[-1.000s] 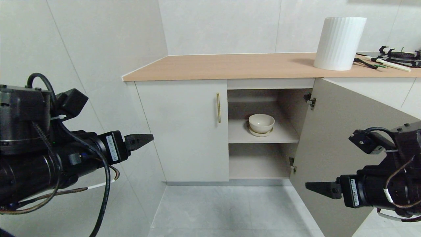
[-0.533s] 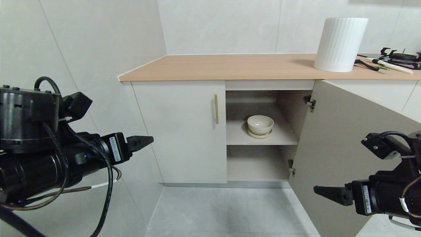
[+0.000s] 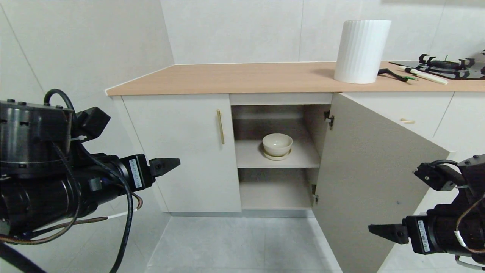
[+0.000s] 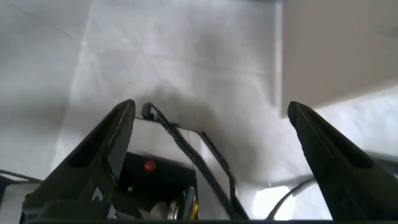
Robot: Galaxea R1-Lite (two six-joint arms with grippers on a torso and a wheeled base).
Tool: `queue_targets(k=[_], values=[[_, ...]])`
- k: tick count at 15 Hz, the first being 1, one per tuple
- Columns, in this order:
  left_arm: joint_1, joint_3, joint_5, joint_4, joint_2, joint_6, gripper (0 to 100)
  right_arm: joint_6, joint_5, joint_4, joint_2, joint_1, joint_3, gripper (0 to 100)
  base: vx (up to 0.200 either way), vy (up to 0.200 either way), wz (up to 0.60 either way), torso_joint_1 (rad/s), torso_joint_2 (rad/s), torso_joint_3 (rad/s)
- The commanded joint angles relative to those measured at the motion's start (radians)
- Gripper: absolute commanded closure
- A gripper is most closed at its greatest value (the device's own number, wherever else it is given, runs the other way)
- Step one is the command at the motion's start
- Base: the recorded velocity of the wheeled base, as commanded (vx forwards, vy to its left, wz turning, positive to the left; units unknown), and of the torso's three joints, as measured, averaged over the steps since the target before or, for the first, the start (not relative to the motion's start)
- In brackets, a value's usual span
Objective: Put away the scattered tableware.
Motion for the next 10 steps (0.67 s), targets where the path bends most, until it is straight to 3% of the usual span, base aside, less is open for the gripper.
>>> queue_targets(k=[1, 3, 5, 7, 10], values=[[0.000, 0.002, 0.001, 0.000, 0.002, 0.000, 0, -0.001, 0.001, 0.042, 0.009, -0.023, -0.040, 0, 0.000, -0.200, 0.00, 0.007, 0.00, 0.007], [0.000, 0.002, 0.001, 0.000, 0.002, 0.000, 0, -0.002, -0.005, 0.089, 0.007, -0.048, -0.057, 0, 0.000, -0.200, 0.00, 0.002, 0.00, 0.007], [0.000, 0.003, 0.001, 0.001, 0.002, 0.000, 0, -0.004, -0.044, 0.218, 0.001, -0.057, -0.120, 0, 0.000, 0.000, 0.00, 0.000, 0.00, 0.000], [0.000, 0.003, 0.001, 0.000, 0.002, 0.000, 0, -0.017, -0.082, 0.256, 0.001, -0.120, -0.143, 0, 0.000, 0.000, 0.00, 0.000, 0.00, 0.000], [0.000, 0.005, 0.001, 0.000, 0.002, 0.000, 0, -0.126, -0.085, 0.243, -0.003, -0.307, -0.163, 0, 0.000, 0.000, 0.00, 0.000, 0.00, 0.000]])
